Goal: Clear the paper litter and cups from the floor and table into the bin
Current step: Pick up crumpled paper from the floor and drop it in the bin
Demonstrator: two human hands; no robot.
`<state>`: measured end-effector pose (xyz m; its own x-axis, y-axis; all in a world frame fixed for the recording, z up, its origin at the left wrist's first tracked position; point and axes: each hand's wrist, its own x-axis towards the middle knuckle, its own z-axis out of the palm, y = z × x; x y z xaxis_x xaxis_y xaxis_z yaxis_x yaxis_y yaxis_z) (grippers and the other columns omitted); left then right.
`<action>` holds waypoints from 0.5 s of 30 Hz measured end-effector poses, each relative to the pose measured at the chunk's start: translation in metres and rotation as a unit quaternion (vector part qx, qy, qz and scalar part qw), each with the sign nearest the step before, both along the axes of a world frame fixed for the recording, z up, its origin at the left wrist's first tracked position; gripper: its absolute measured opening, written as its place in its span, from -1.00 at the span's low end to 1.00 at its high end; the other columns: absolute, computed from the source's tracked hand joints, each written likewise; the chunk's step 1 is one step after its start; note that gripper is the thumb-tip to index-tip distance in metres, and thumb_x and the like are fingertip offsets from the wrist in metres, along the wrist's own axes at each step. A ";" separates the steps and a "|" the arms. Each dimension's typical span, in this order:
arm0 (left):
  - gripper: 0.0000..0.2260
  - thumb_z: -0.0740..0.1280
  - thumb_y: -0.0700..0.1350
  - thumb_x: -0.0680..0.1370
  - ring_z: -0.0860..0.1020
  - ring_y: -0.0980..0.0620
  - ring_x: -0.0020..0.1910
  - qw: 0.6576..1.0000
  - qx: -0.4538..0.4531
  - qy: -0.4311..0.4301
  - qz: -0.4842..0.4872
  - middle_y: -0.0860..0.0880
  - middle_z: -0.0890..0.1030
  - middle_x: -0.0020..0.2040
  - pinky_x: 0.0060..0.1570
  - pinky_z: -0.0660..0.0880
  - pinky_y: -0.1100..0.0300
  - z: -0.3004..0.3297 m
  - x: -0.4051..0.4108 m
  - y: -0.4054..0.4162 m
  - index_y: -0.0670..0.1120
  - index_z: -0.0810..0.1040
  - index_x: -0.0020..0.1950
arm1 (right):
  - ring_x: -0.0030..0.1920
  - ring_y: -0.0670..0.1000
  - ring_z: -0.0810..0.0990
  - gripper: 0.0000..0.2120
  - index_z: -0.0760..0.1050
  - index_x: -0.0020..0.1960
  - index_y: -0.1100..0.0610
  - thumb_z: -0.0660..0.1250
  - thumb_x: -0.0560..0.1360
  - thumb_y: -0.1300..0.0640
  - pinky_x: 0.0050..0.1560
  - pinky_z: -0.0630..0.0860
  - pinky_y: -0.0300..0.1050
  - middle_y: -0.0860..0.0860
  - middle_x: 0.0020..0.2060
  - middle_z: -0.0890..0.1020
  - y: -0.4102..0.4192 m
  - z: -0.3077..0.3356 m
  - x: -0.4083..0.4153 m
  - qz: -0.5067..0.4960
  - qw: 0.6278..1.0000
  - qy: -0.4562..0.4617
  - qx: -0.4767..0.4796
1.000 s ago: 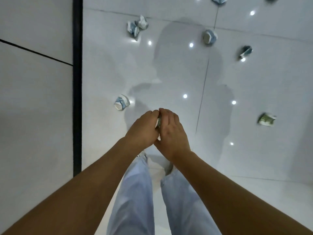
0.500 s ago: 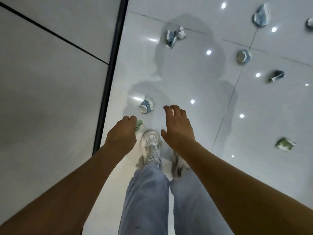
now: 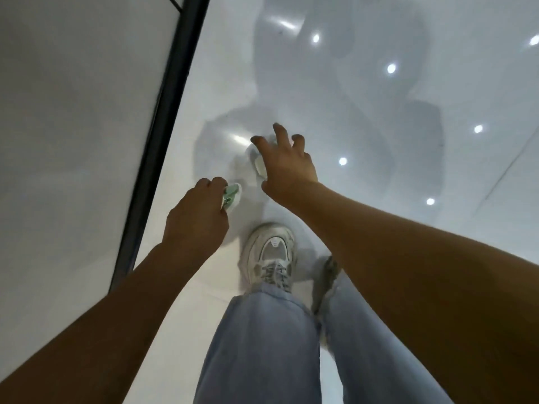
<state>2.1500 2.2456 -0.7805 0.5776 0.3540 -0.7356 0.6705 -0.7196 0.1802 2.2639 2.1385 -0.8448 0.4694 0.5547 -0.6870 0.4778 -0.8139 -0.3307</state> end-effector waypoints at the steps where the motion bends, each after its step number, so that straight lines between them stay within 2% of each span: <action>1: -0.76 0.25 -0.21 0.55 0.50 -0.10 -0.01 1.000 -0.002 0.001 0.006 -0.08 0.49 0.08 -0.05 0.49 -0.03 -0.009 -0.006 0.002 -0.09 0.42 0.22 | 0.41 0.27 0.14 -0.29 0.17 0.45 -0.06 0.39 0.42 0.27 0.24 0.41 0.09 0.10 0.51 0.01 0.002 -0.010 -0.003 0.009 1.000 -0.001 -0.004; 5: -0.74 0.29 -0.19 0.55 0.51 -0.10 0.01 1.000 -0.014 0.006 0.027 -0.09 0.49 0.06 -0.06 0.46 0.07 -0.027 -0.024 0.004 -0.10 0.42 0.23 | 0.41 0.27 0.13 -0.34 0.28 0.40 -0.02 0.43 0.39 0.29 0.25 0.42 0.10 0.08 0.50 0.06 -0.001 -0.034 -0.012 0.040 0.998 -0.042 -0.008; 9: -0.71 0.29 -0.20 0.55 0.51 -0.10 0.03 0.999 -0.024 0.000 0.037 -0.09 0.49 0.08 0.01 0.50 0.02 -0.027 -0.026 0.002 -0.10 0.41 0.26 | 0.35 0.26 0.23 -0.37 0.31 0.37 0.03 0.45 0.37 0.29 0.18 0.50 0.07 0.09 0.41 0.23 -0.010 -0.035 -0.013 0.057 0.996 -0.073 0.007; 15: -0.76 0.26 -0.24 0.54 0.50 -0.11 -0.05 0.999 -0.017 -0.020 0.037 -0.11 0.49 0.05 -0.16 0.41 0.08 0.031 -0.006 -0.009 -0.11 0.42 0.20 | 0.31 0.24 0.28 -0.33 0.27 0.41 0.00 0.41 0.38 0.29 0.09 0.50 -0.01 0.09 0.41 0.23 -0.033 0.041 -0.008 0.040 0.997 -0.068 0.004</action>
